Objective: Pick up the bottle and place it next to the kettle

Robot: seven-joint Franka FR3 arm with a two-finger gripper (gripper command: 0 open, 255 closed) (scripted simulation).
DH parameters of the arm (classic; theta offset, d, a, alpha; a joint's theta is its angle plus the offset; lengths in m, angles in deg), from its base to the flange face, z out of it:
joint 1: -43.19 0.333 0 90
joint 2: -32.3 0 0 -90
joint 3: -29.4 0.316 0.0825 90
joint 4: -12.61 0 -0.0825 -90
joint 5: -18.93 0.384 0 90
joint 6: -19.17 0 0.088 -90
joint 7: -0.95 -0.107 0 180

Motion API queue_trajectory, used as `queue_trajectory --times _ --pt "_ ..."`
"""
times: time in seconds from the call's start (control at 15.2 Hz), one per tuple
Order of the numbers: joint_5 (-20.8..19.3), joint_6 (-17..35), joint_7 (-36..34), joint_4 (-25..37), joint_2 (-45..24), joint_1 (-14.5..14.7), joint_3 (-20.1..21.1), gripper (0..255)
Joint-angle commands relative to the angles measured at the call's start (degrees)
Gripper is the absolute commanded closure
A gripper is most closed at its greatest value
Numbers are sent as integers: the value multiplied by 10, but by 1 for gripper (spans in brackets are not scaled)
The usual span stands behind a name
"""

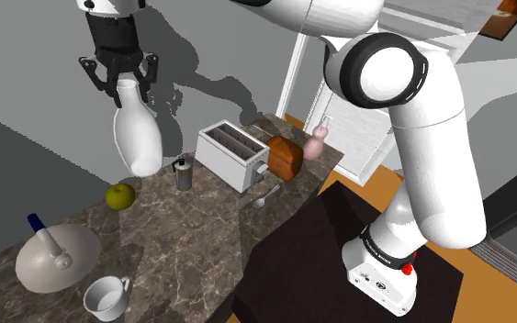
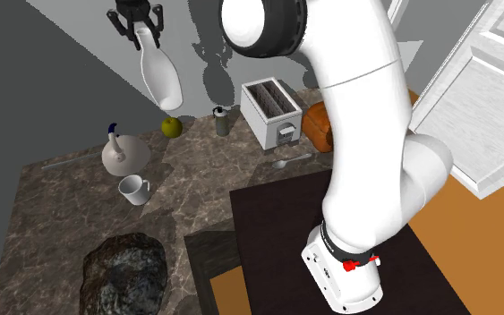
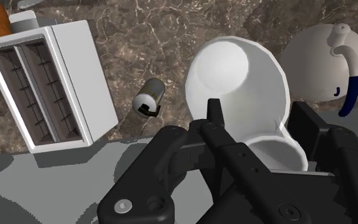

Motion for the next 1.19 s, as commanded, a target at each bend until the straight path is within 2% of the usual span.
queue_trajectory --times 0.0,0.46,1.12 --pt "0 14 -1 -13 -1 -2 0 255" --pt "4 83 -6 -103 19 -20 2 255" --pt "3 162 -10 -187 21 -32 1 255"
